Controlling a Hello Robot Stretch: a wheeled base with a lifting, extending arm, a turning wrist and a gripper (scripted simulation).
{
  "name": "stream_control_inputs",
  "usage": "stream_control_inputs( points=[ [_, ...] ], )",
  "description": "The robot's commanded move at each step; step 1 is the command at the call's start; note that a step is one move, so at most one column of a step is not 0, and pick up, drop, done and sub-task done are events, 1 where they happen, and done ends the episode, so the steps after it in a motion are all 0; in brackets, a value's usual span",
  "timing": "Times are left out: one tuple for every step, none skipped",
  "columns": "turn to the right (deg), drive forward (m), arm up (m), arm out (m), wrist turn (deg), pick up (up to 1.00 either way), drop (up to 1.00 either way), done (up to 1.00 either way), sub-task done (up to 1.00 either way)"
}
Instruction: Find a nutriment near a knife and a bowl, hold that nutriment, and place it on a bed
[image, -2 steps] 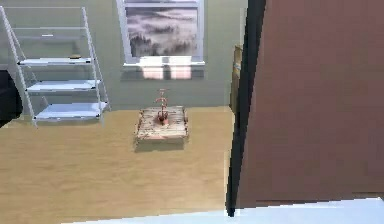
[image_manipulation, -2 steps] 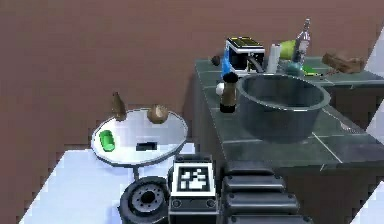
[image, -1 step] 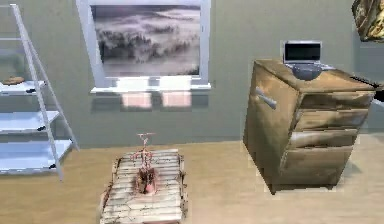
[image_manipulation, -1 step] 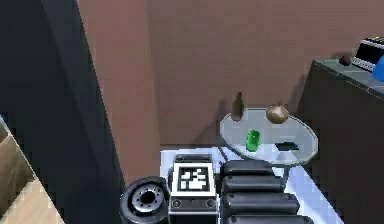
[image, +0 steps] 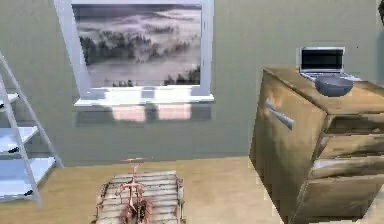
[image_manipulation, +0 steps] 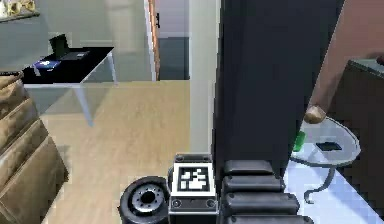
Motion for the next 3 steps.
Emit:
stream_control_inputs(
  points=[
    [42.0, 0.0, 0.0, 0.0, 0.0, 0.0, 0.0, 0.0, 0.0],
    [0.0, 0.2, 0.0, 0.0, 0.0, 0.0, 0.0, 0.0, 0.0],
    [42.0, 0.0, 0.0, 0.0, 0.0, 0.0, 0.0, 0.0, 0.0]
  ],
)
